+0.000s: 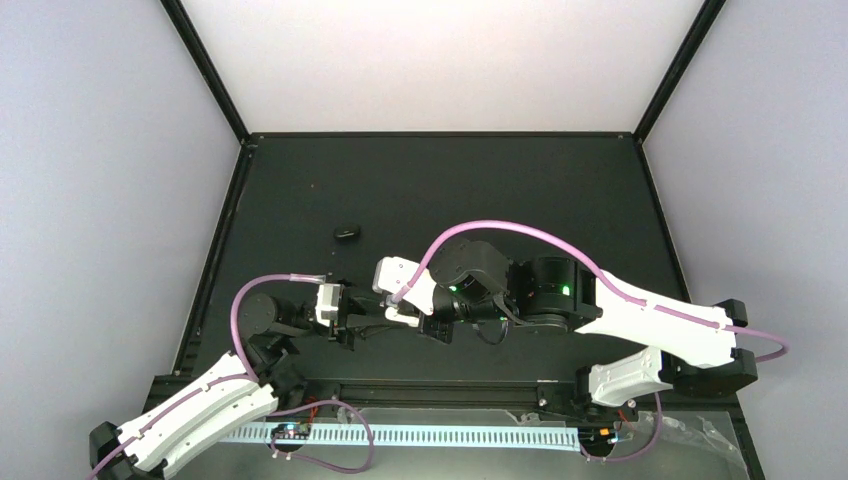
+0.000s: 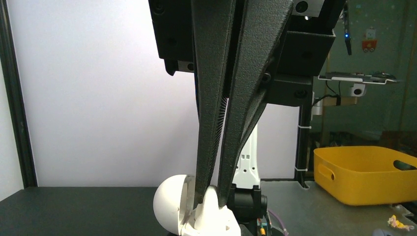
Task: Insert the wireless bluetooth earbuds into the charging case
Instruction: Place the earbud in the charging case.
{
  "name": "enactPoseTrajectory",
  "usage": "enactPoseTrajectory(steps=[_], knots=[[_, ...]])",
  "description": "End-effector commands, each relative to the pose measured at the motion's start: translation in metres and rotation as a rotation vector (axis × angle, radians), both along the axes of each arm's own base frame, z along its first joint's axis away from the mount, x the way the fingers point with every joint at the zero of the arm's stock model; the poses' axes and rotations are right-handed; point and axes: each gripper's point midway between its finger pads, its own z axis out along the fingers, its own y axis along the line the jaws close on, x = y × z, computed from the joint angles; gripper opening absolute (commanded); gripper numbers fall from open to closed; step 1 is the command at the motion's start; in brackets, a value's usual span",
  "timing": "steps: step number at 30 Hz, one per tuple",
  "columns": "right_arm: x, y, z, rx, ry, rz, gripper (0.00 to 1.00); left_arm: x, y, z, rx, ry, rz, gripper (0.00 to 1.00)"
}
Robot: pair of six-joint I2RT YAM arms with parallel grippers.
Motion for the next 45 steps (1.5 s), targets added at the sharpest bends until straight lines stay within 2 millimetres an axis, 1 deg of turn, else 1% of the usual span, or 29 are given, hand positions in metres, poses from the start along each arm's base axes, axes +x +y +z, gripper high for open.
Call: enactPoseTrajectory(steps=[1, 5, 9, 13, 20, 23, 28, 36, 40, 45], knots=[[-0.004, 0.0, 0.012, 0.03, 0.005, 0.012, 0.01, -0.007, 0.004, 0.017, -0.044, -0.048, -0.011, 0.02], [-0.005, -0.001, 0.013, 0.04, 0.007, 0.009, 0.01, -0.006, 0.005, 0.017, -0.048, -0.049, -0.003, 0.02], [-0.004, -0.002, 0.017, 0.088, 0.014, -0.004, 0.01, -0.005, 0.006, 0.02, -0.061, -0.043, 0.008, 0.02], [-0.004, 0.0, 0.015, 0.105, 0.026, -0.009, 0.01, -0.004, 0.006, 0.023, -0.07, -0.042, 0.007, 0.02], [0.0, -0.002, 0.027, 0.167, 0.012, -0.032, 0.01, -0.004, 0.006, 0.023, -0.07, -0.041, 0.008, 0.02], [-0.004, -0.001, 0.023, 0.134, 0.016, -0.009, 0.01, -0.005, 0.007, 0.023, -0.072, -0.043, 0.009, 0.02], [-0.007, 0.002, 0.008, 0.058, 0.025, 0.02, 0.01, -0.005, 0.007, 0.025, -0.075, -0.047, 0.009, 0.01], [-0.007, 0.007, -0.004, 0.023, 0.036, 0.018, 0.01, -0.005, 0.009, 0.028, -0.087, -0.049, 0.017, 0.01], [-0.006, 0.01, -0.004, 0.035, 0.042, 0.011, 0.01, -0.006, 0.012, 0.033, -0.103, -0.057, 0.022, 0.02], [-0.008, 0.013, -0.007, 0.034, 0.056, 0.016, 0.01, -0.007, 0.013, 0.033, -0.105, -0.059, 0.026, 0.02]])
